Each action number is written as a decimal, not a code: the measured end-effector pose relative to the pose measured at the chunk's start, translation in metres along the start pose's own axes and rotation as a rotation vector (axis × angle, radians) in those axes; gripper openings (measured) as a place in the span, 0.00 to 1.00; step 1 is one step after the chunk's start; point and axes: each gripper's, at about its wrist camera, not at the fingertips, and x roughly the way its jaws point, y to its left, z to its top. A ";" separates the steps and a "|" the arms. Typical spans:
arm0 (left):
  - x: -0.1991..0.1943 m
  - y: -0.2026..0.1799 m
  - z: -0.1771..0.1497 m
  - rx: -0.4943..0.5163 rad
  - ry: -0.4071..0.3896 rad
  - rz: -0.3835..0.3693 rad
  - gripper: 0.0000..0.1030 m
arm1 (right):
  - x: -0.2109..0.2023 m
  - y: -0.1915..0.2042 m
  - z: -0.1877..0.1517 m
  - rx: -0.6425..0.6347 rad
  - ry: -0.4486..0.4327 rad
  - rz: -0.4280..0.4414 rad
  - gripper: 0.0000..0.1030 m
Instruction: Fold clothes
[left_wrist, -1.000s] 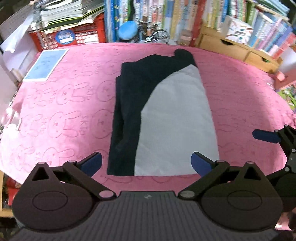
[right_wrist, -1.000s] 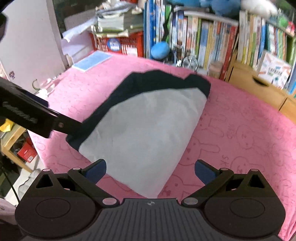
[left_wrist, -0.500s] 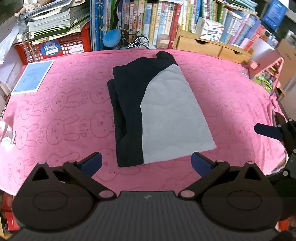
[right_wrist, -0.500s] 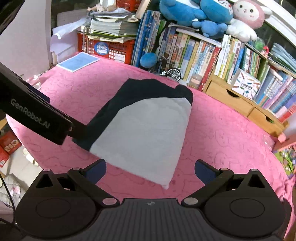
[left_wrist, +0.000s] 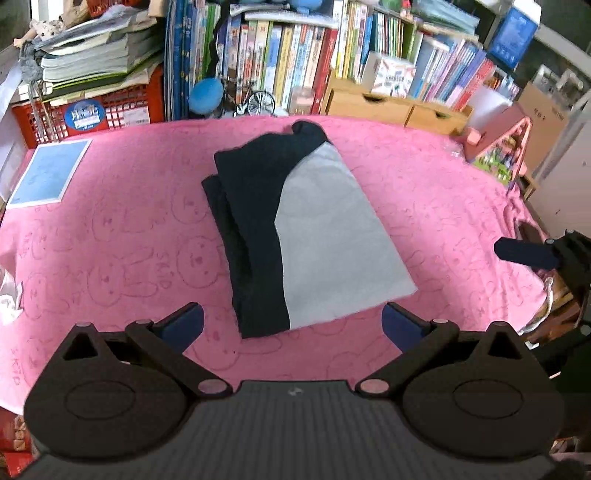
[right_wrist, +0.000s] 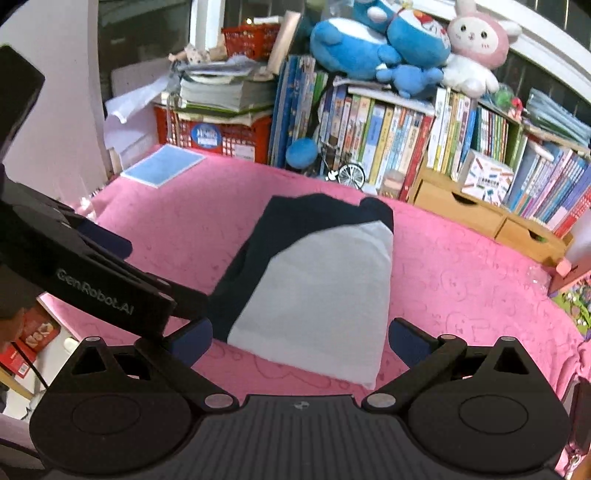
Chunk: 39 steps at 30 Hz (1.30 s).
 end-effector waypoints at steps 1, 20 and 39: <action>0.000 0.001 0.001 -0.003 -0.003 -0.004 1.00 | -0.002 0.000 0.002 -0.005 -0.011 0.001 1.00; 0.030 -0.010 0.023 -0.033 0.083 -0.022 1.00 | 0.035 -0.054 0.001 0.113 0.062 0.122 1.00; 0.069 -0.051 0.037 -0.086 0.203 0.194 1.00 | 0.080 -0.106 -0.013 0.058 0.139 0.210 1.00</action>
